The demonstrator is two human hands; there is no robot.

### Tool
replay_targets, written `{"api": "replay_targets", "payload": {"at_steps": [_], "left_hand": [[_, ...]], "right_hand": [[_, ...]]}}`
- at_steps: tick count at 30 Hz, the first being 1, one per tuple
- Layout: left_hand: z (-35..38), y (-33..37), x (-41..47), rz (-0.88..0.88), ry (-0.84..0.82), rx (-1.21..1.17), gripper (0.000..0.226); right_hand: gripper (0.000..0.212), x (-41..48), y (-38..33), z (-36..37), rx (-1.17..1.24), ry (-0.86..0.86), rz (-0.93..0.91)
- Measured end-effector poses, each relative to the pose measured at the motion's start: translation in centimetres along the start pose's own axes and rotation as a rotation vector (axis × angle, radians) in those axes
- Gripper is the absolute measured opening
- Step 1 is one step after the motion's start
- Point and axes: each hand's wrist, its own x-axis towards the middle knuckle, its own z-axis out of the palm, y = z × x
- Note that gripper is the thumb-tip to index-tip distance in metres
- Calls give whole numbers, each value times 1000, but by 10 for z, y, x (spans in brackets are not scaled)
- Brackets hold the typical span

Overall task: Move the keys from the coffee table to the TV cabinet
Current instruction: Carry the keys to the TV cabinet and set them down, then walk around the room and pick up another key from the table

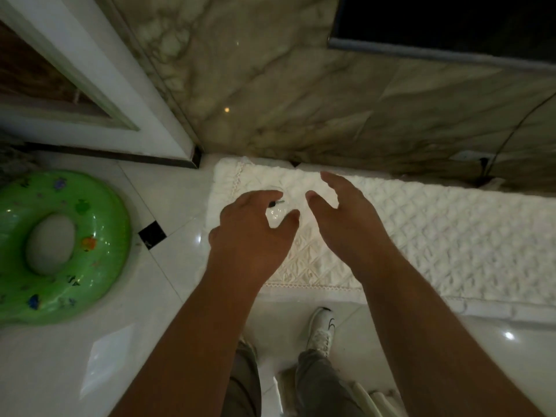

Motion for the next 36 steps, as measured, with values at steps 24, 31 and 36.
{"api": "replay_targets", "payload": {"at_steps": [24, 31, 36], "left_hand": [[-224, 294, -222, 971, -188, -177, 37], [-227, 325, -298, 1235, -351, -167, 34], [-217, 363, -363, 1380, -498, -217, 31]], "right_hand": [[49, -342, -207, -250, 259, 870, -148], [47, -458, -198, -255, 265, 1183, -52], [45, -542, -185, -279, 274, 1362, 12]]}}
